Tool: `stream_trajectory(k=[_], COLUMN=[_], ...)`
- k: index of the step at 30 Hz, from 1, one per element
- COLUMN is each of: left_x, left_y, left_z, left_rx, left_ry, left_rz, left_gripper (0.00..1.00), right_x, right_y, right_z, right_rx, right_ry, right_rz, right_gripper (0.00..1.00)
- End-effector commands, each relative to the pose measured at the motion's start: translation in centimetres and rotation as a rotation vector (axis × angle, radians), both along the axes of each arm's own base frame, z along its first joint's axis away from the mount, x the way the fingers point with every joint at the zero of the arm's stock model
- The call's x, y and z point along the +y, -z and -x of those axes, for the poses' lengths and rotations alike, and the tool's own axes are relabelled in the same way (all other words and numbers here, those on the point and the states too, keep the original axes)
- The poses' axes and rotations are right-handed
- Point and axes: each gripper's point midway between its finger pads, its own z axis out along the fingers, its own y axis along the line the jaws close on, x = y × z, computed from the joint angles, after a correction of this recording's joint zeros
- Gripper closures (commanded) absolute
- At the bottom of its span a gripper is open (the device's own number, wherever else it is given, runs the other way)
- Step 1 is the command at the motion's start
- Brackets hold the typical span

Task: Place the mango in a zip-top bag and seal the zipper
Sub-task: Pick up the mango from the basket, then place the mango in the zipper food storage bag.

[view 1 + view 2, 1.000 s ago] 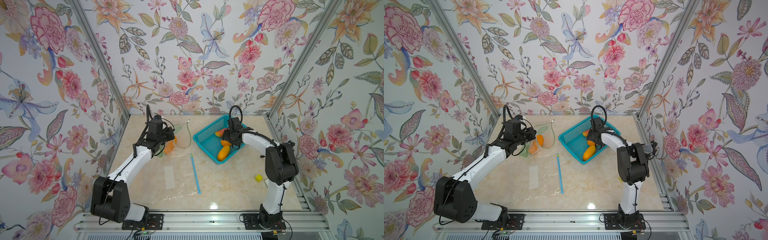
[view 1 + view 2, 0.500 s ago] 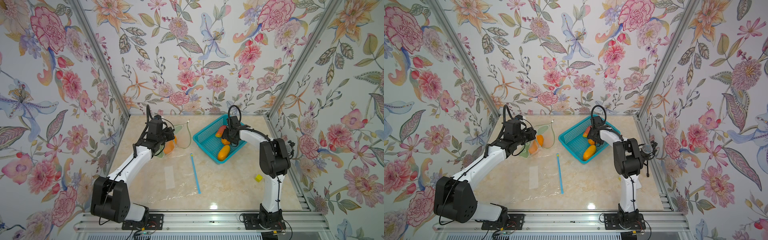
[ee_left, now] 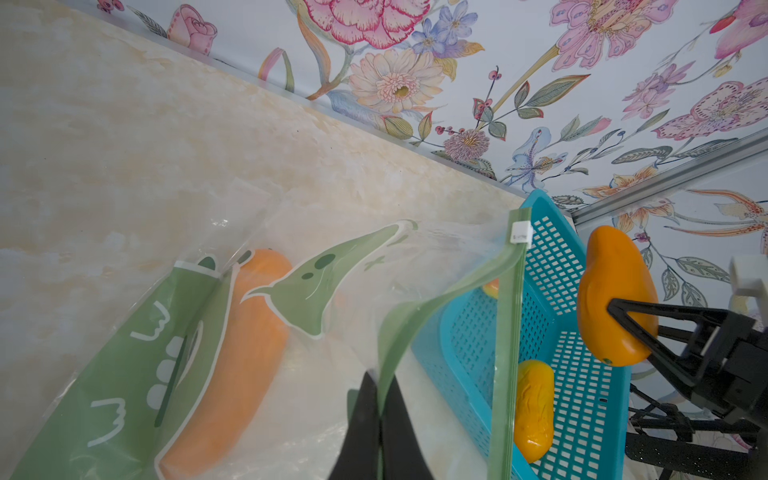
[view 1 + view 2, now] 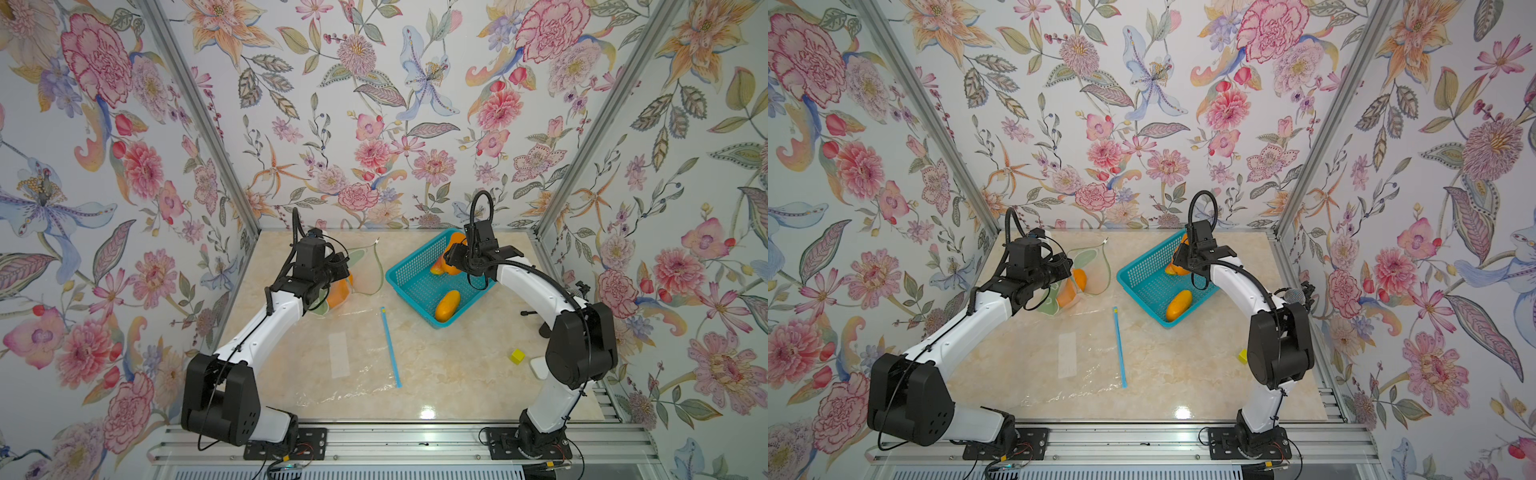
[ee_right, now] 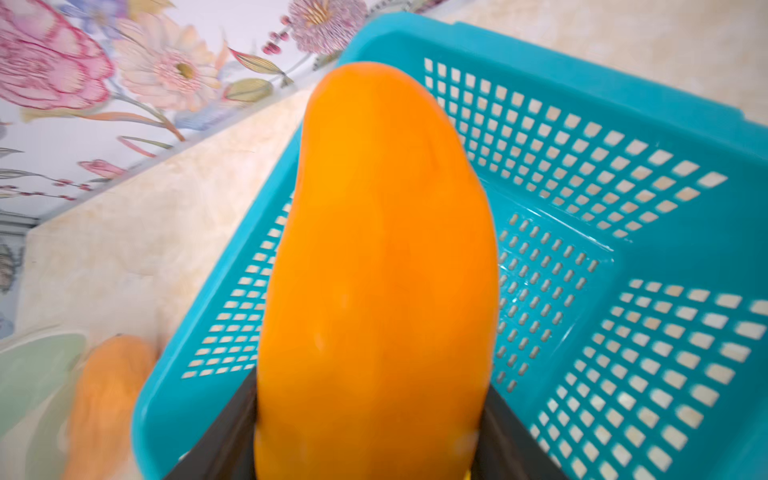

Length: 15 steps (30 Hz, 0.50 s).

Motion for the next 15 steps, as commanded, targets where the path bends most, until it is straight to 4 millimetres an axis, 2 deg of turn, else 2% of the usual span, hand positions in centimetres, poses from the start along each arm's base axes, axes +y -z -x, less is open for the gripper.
stream_trajectory(k=[1,4,8,12,15], left_x=[-0.3,-0.3,-0.3,-0.4,-0.4], left_y=[-1.5,-1.5,-1.6,-1.7,-1.6], left_z=[-0.4,-0.3,-0.3,-0.5,-0.6], left_rx=[-0.036,-0.036,-0.039,-0.045,-0.046], left_ry=[0.002,0.004,0.006,0.01,0.01], left_rz=[-0.006,-0.009,-0.01,-0.01,-0.014], left_gripper=[1.0,1.0,1.0,1.0,1.0], right_x=[4.9,10.7,16.9,22.7,24.5], right_y=[-3.5,-6.3,-8.8,-9.4,-8.6], right_z=[2.4,4.8,7.1,9.9,11.5], right_rx=[-0.096,-0.165,-0.191,-0.116,-0.046], right_ry=[-0.158,-0.325,-0.485,-0.638,-0.684], right_rz=[-0.141,-0.344,-0.514,-0.659,-0.757], right_gripper=[0.56,0.56,0.56,0.56,0.56])
